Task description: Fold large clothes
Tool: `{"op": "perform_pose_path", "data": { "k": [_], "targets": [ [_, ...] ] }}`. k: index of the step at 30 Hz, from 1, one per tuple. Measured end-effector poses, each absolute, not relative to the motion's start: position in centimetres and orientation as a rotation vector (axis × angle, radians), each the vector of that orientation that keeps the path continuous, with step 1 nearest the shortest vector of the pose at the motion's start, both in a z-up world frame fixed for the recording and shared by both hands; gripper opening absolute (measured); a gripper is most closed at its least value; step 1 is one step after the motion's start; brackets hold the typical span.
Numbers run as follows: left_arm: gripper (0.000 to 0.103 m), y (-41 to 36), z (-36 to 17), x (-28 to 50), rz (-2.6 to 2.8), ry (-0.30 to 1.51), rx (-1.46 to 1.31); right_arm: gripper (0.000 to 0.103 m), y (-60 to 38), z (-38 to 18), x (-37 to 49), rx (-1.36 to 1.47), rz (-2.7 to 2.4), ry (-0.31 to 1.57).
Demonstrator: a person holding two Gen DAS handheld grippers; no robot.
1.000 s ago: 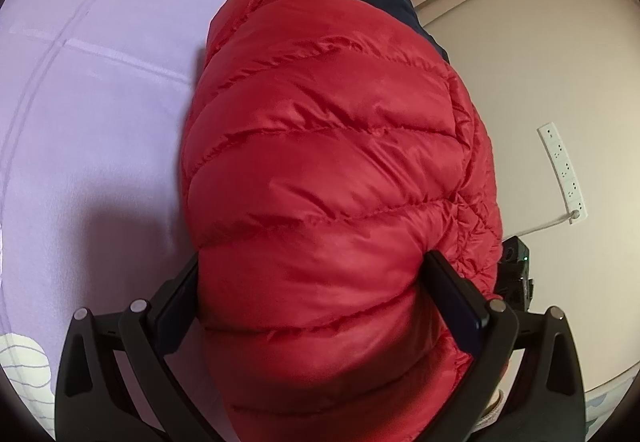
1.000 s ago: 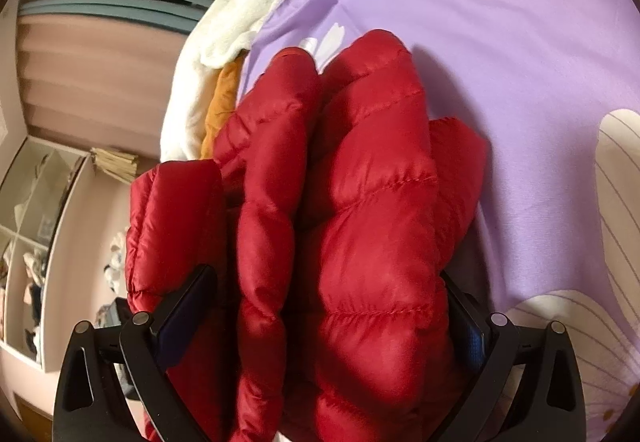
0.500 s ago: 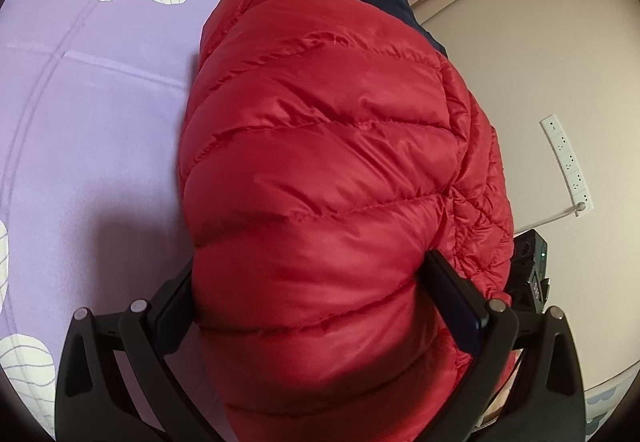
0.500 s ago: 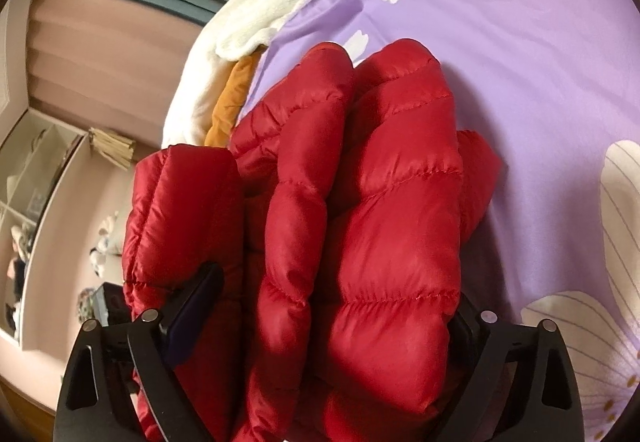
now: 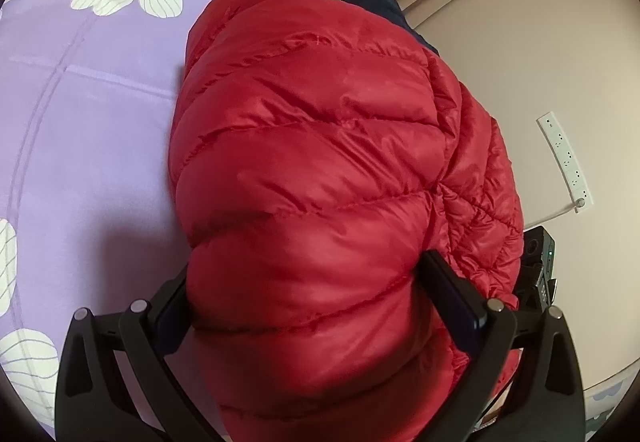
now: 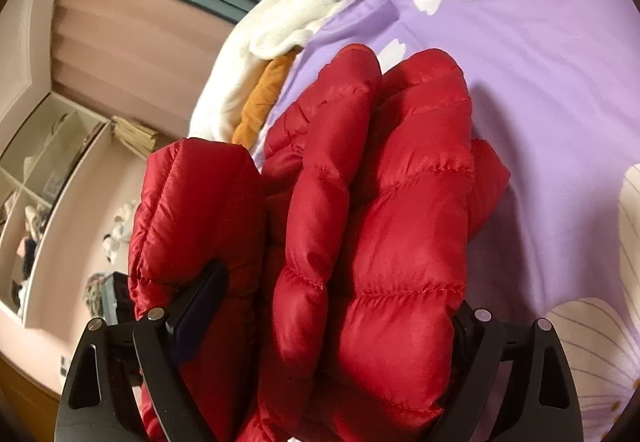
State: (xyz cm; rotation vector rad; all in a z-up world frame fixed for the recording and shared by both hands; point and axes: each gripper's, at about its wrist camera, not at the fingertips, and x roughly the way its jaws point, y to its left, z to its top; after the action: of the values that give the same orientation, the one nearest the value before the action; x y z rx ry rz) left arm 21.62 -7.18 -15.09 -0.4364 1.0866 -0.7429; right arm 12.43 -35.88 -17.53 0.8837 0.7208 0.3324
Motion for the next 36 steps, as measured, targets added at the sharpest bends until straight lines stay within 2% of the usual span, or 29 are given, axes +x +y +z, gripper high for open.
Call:
{"op": "perform_pose_path", "data": {
  "k": [36],
  "targets": [
    [0.101, -0.8, -11.7, 20.0, -0.688, 0.991, -0.496, 0.092, -29.6, -14.7, 17.3, 0.843, 0.529, 0.695]
  ]
}}
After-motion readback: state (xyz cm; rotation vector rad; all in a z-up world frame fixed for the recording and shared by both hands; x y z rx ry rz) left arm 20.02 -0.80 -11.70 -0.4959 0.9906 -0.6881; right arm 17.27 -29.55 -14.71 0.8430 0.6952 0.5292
